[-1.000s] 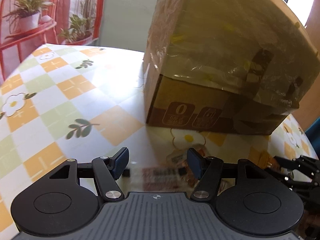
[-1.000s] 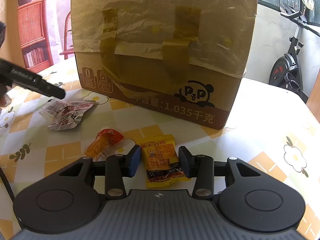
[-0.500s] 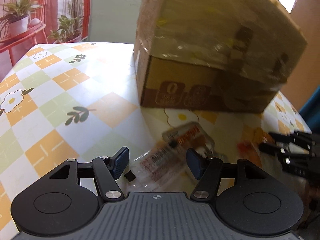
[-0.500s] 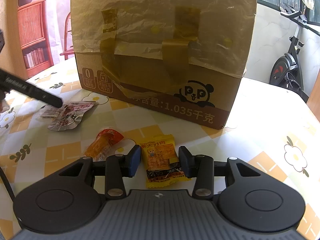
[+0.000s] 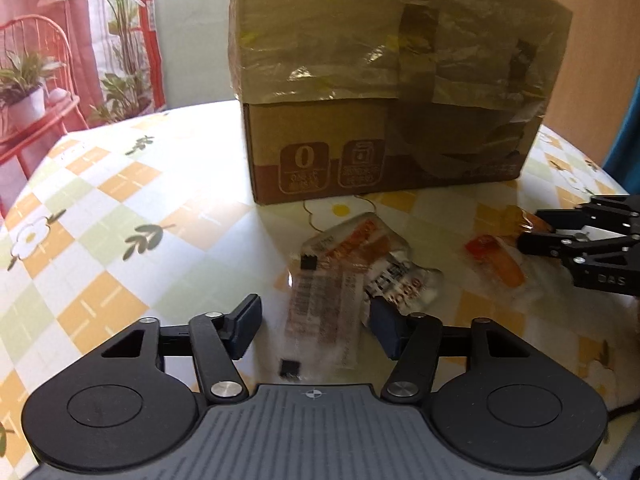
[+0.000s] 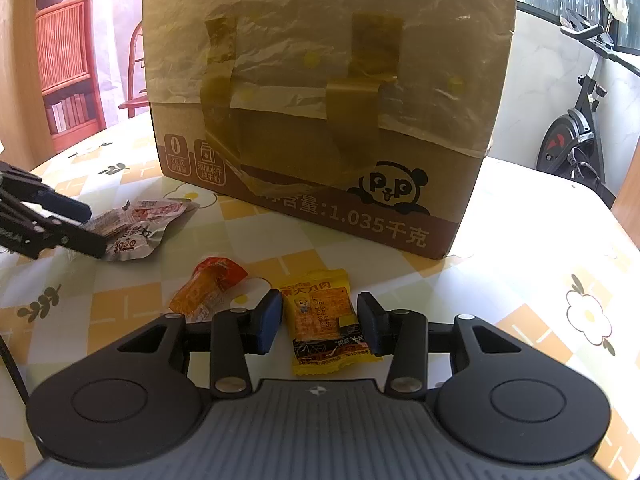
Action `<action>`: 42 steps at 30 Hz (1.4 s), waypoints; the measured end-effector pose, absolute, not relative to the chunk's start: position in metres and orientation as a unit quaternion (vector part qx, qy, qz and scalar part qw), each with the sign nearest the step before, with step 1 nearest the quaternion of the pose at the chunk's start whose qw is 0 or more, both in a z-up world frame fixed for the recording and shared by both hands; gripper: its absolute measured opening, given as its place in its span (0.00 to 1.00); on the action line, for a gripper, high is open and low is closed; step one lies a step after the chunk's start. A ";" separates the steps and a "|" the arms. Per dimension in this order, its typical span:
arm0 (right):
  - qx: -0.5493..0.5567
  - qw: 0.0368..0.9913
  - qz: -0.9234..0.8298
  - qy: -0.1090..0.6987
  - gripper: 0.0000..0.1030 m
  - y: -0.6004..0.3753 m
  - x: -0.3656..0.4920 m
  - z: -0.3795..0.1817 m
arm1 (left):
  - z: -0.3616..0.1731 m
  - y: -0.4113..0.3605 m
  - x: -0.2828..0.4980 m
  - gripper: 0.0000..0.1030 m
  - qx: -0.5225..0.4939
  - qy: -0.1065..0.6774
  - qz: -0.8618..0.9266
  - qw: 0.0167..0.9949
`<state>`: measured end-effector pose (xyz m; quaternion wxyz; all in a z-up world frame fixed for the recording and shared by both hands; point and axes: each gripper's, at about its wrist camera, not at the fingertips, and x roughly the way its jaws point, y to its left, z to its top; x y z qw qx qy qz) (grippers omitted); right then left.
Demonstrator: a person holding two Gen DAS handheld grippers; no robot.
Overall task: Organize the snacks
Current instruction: 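Grasp the clear candy pack with left while right grasps the yellow cake pack, then carry both packs over the box and open both grippers to drop them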
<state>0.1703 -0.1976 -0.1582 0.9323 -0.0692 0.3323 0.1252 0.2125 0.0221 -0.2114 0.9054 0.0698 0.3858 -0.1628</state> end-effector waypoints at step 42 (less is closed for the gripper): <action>-0.082 0.970 0.163 0.163 0.37 -0.188 0.155 -0.026 | -0.060 0.000 0.205 0.40 0.003 0.177 -0.194 0.965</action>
